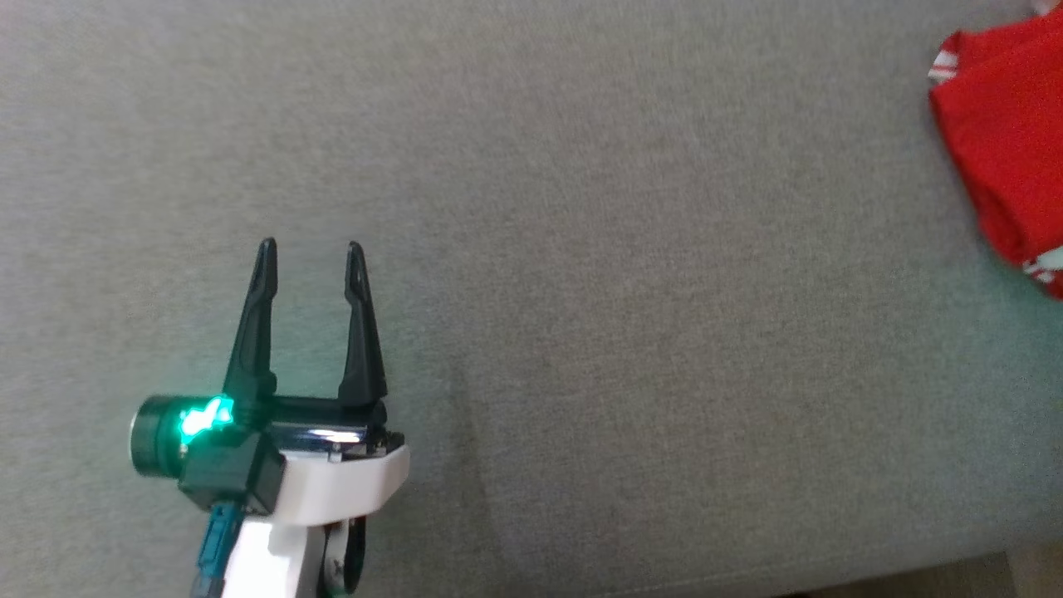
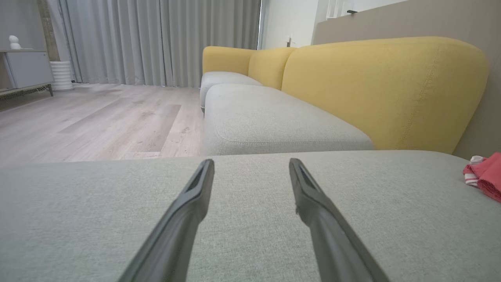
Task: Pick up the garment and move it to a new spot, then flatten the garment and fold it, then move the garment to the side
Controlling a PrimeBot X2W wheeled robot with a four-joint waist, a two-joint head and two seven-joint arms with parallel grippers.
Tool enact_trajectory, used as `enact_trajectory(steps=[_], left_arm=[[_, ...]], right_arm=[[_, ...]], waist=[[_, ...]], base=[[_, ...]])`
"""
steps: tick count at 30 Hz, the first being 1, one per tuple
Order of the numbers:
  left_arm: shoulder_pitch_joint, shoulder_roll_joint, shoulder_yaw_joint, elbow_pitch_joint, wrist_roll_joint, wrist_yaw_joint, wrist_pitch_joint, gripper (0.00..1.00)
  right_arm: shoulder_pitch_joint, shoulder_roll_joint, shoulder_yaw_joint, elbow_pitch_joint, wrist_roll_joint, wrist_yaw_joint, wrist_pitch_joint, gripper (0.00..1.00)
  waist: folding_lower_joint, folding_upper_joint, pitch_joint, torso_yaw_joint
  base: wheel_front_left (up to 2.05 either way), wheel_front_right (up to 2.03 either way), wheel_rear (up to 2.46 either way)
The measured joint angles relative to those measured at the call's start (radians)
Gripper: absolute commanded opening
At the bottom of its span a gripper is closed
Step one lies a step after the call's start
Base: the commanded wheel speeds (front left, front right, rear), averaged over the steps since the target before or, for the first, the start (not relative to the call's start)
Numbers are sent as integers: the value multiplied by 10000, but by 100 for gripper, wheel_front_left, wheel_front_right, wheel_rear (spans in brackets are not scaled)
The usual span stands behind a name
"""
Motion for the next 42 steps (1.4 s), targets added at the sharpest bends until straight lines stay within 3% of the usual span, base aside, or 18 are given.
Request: enact_trajectory(steps=[5, 10, 17, 19, 23, 29, 41, 42], left_arm=[[334, -10, -90, 360, -311, 2, 0, 100], [848, -12, -230, 809, -360, -86, 0, 100], [1724, -12, -199, 1206, -347, -96, 0, 100], [2091, -10, -132, 1267, -347, -94, 0, 100], [2712, -4, 123, 1221, -359, -88, 0, 100], [3482, 2, 178, 1175, -132, 12, 0, 100], [3637, 13, 301, 1083, 2, 226, 0, 100], [3638, 10, 286, 1210, -4, 224, 4, 0]], right_arm=[[875, 1835, 1158, -416, -412, 0, -435, 100], [1960, 3517, 2397, -128, -481, 0, -2280, 100], [2862, 4604, 3210, 1087, -1413, 0, -4840, 100], [3262, 5030, 3072, 970, -2209, 0, -4901, 100], [4198, 5960, 2069, -675, -3827, 0, -4909, 100], [5624, 6485, 1501, -1582, -5043, 0, -4909, 100], [5766, 6665, 1101, -1879, -4961, 0, -4909, 100], [5776, 6663, 1108, -1739, -4961, -2, -4901, 0]], waist=[[-1, 0, -863, 284], [-2, 0, -1851, 622], [-3, 0, -3133, 980], [-3, 0, -3541, 1081], [-3, 1, -4189, 1222], [-2, 1, -4799, 1287], [0, 1, -5110, 1230], [0, 1, -5113, 1230]], base=[[0, 0, 0], [0, 0, 0], [0, 0, 0], [0, 0, 0], [0, 0, 0], [0, 0, 0], [0, 0, 0], [0, 0, 0]])
